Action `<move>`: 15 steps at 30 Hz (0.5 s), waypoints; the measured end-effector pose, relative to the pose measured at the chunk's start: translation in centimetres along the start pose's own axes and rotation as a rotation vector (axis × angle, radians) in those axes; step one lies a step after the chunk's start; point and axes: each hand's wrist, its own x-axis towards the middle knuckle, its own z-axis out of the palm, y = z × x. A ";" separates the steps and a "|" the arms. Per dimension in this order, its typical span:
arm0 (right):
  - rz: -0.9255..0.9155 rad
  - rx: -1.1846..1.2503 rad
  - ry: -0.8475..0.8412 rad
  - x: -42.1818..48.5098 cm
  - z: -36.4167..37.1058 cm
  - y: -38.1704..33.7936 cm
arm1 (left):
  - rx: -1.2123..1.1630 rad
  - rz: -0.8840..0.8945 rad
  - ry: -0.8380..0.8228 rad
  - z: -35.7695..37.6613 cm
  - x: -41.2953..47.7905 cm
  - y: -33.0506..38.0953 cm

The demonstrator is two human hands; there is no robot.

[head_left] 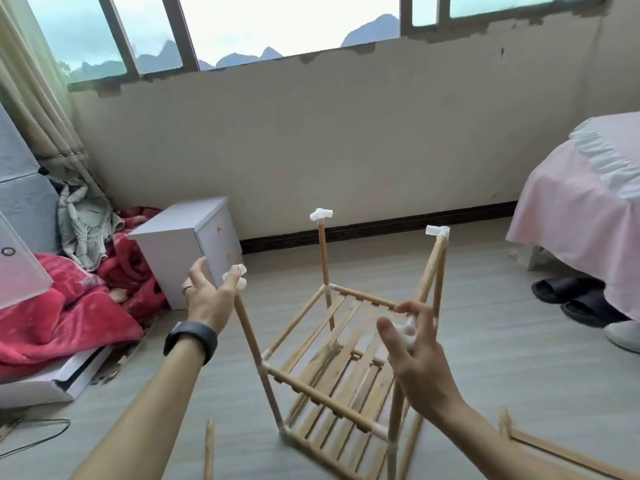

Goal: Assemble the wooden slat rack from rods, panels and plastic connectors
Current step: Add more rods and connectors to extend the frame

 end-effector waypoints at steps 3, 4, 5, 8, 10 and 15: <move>0.037 0.101 0.114 0.5 -2.6 1.6 | -0.317 -0.170 -0.185 0.5 1.8 -1.1; 0.043 0.111 0.129 0.9 -3.7 2.0 | -0.376 -0.215 -0.273 0.8 1.7 -1.2; 0.047 0.104 0.131 1.3 -4.7 2.3 | -0.390 -0.234 -0.356 1.2 1.2 -1.3; 0.080 -0.032 0.195 3.2 -7.3 3.0 | -0.338 -0.166 -0.408 2.2 -1.5 -1.8; 0.142 -0.131 0.307 4.8 -8.4 3.7 | -0.329 -0.097 -0.396 2.4 -3.9 -1.7; 0.386 -0.202 0.391 9.9 -8.2 4.4 | -0.426 -0.104 -0.527 3.6 -9.9 0.5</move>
